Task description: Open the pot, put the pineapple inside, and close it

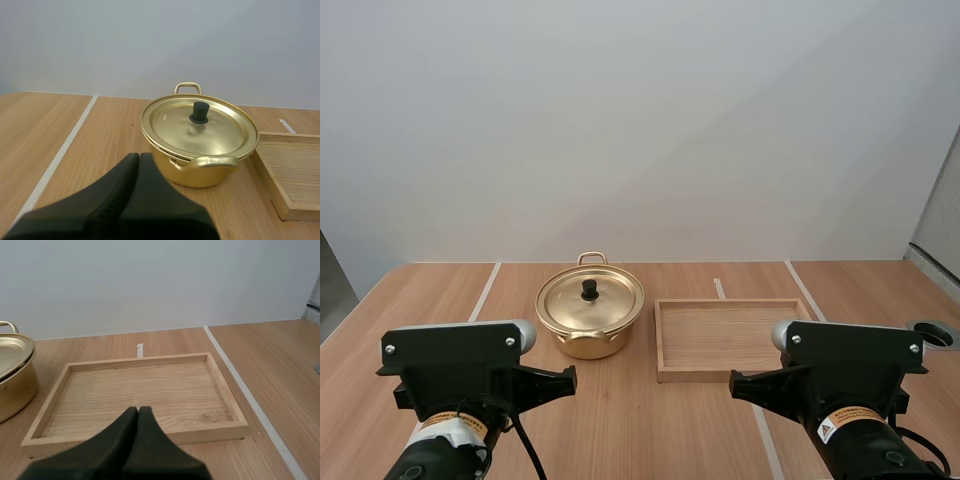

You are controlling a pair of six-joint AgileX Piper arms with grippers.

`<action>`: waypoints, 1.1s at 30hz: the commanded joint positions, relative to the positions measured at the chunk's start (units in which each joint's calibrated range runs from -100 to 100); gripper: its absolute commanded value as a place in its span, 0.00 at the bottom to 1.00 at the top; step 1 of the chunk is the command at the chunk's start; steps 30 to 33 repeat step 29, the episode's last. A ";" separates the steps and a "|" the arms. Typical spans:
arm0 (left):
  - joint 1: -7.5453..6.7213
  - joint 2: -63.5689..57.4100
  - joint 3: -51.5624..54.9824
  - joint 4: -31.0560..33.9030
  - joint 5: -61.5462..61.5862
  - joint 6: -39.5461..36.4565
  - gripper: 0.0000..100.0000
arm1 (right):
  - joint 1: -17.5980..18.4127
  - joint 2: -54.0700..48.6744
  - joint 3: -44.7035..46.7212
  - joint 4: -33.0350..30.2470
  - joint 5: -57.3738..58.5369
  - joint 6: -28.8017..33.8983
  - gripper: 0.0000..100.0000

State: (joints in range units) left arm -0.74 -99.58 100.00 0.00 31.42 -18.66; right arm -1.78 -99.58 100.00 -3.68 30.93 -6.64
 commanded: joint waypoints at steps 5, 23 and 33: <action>0.00 -0.42 0.00 0.00 -0.09 -0.36 0.00 | 0.14 -0.42 0.00 -0.01 0.19 -0.41 0.00; 0.00 -0.42 0.00 0.00 -0.09 -0.36 0.00 | 0.14 -0.42 0.00 0.46 0.19 -0.41 0.00; 0.00 -0.42 0.00 0.00 -0.09 -0.36 0.00 | 0.14 -0.42 0.00 0.46 0.19 -0.41 0.00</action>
